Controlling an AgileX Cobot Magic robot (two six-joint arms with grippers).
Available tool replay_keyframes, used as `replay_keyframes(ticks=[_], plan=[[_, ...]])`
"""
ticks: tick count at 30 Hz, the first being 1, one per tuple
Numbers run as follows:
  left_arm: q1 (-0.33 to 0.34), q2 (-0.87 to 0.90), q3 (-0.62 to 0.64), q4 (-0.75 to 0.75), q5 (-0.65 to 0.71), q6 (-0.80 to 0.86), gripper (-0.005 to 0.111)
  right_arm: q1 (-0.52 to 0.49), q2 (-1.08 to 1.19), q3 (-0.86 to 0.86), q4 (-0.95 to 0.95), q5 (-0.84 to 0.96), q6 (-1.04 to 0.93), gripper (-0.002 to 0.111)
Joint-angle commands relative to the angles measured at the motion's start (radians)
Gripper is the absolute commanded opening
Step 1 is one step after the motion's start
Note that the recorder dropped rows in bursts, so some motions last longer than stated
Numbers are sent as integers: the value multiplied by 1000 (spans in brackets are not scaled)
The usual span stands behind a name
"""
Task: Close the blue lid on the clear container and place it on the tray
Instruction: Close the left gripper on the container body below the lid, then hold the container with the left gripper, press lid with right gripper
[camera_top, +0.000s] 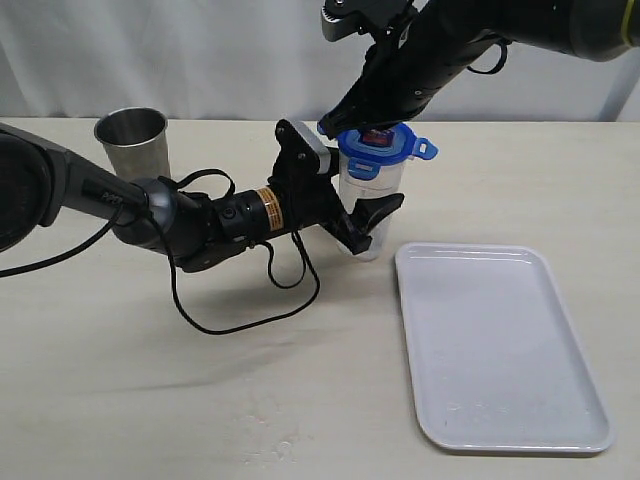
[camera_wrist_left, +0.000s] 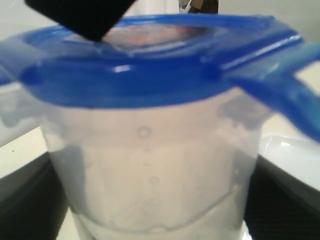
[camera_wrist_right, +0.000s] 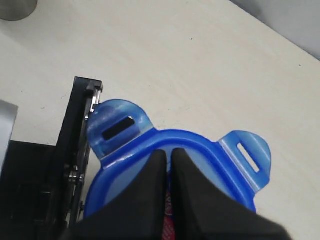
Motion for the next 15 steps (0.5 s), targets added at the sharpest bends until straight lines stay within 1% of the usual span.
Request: replay_keyframes(ticks=[1, 3, 5, 8, 11, 15], plan=[[-8, 2, -6, 32, 83, -65, 2, 0, 19, 11, 56, 29, 0, 4], [-1, -3, -6, 30, 146, -100, 0, 0, 19, 11, 78, 29, 0, 4], [9, -6, -6, 55, 179, -107, 0, 0, 19, 11, 78, 32, 0, 4], [34, -11, -6, 140, 171, -142, 0, 0, 13, 11, 78, 43, 0, 4], [62, -17, -6, 173, 167, -204, 0, 0, -16, 11, 76, 45, -3, 4], [98, -26, -6, 250, 163, -216, 0, 0, -100, 11, 76, 49, -10, 4]])
